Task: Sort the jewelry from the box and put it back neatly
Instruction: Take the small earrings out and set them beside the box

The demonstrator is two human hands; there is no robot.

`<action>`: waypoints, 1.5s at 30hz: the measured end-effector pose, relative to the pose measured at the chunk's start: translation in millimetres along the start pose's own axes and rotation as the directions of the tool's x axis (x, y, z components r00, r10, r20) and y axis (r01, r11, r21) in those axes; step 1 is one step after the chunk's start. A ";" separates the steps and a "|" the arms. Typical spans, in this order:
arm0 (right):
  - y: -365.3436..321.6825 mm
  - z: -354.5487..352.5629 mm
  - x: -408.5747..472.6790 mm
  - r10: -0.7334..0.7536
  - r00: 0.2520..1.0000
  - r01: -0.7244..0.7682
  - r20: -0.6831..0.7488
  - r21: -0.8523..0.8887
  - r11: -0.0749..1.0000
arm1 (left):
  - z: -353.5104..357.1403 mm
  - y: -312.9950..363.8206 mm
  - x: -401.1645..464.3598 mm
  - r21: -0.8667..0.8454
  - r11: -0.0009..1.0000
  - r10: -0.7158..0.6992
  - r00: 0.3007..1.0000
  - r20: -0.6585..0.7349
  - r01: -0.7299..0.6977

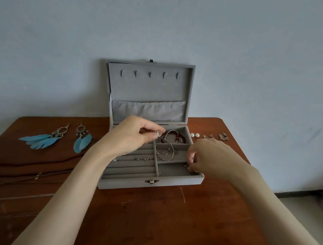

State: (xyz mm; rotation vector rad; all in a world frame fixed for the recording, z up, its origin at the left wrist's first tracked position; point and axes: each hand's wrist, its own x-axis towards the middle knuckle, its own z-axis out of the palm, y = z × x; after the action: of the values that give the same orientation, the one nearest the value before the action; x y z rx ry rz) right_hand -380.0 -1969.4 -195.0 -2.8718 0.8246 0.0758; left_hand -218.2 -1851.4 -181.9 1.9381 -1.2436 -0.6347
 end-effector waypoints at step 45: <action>66.7 23.3 33.6 0.312 0.947 -0.236 -0.078 0.491 0.838 | 101.6 55.1 80.1 0.735 0.676 0.032 0.999 0.037 -0.049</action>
State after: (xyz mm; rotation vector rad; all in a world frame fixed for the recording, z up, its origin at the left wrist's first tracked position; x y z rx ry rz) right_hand -387.1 -2039.0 -229.9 -2.3005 1.1044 -0.2855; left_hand -289.8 -1970.9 -201.3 2.5379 -1.7321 -0.0961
